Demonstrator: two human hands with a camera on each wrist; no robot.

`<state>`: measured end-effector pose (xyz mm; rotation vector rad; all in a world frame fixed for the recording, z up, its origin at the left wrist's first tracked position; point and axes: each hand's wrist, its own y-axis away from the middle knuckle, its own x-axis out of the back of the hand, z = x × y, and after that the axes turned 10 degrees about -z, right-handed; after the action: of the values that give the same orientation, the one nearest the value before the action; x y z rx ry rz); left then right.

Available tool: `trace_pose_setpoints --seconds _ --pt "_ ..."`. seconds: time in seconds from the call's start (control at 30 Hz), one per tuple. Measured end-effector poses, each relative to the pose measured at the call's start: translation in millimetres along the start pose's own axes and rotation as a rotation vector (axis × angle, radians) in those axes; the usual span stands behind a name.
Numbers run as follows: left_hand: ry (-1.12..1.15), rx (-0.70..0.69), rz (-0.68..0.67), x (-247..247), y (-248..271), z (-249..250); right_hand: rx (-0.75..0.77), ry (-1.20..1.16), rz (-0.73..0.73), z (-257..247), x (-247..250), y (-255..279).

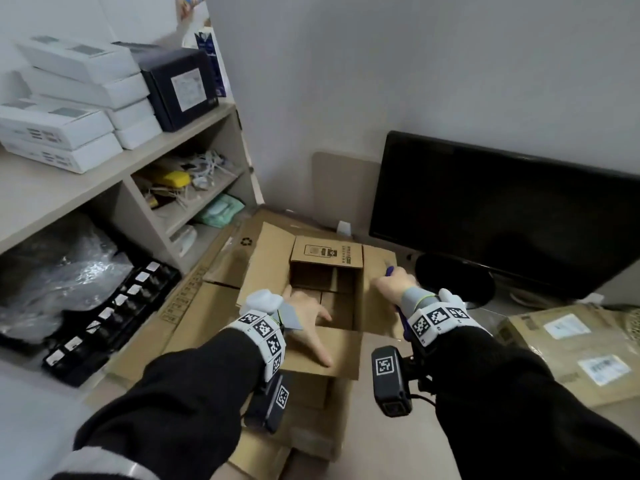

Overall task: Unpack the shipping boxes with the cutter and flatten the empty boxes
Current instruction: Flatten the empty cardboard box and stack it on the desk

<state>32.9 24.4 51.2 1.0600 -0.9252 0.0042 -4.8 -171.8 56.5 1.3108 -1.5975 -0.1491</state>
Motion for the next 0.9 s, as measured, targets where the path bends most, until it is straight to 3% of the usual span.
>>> trace_pose_setpoints --seconds 0.13,0.27,0.37,0.53,0.63,0.7,0.77,0.87,0.9 --pt "0.104 -0.031 0.016 -24 -15 4 0.033 -0.041 -0.055 8 -7 -9" --pt "-0.029 -0.007 0.228 -13 -11 2 0.139 -0.146 -0.014 12 6 -8" --pt "-0.001 -0.025 0.438 12 3 -1 0.231 -0.321 0.057 5 24 1" --pt "0.330 -0.098 0.798 64 35 -8 0.491 -0.522 0.258 -16 41 25" --pt "0.610 -0.120 1.053 85 53 -12 0.536 -0.473 0.258 -19 41 35" --pt "0.861 -0.172 1.154 92 61 -13 0.535 -0.440 0.220 -16 39 37" --pt "1.146 -0.275 1.130 94 60 -19 0.531 -0.449 0.157 -12 37 37" --pt "1.559 -0.482 0.833 84 55 -19 0.484 -0.488 0.101 -8 34 37" --pt "1.626 -0.506 0.792 78 57 -16 0.476 -0.481 0.106 -7 33 36"
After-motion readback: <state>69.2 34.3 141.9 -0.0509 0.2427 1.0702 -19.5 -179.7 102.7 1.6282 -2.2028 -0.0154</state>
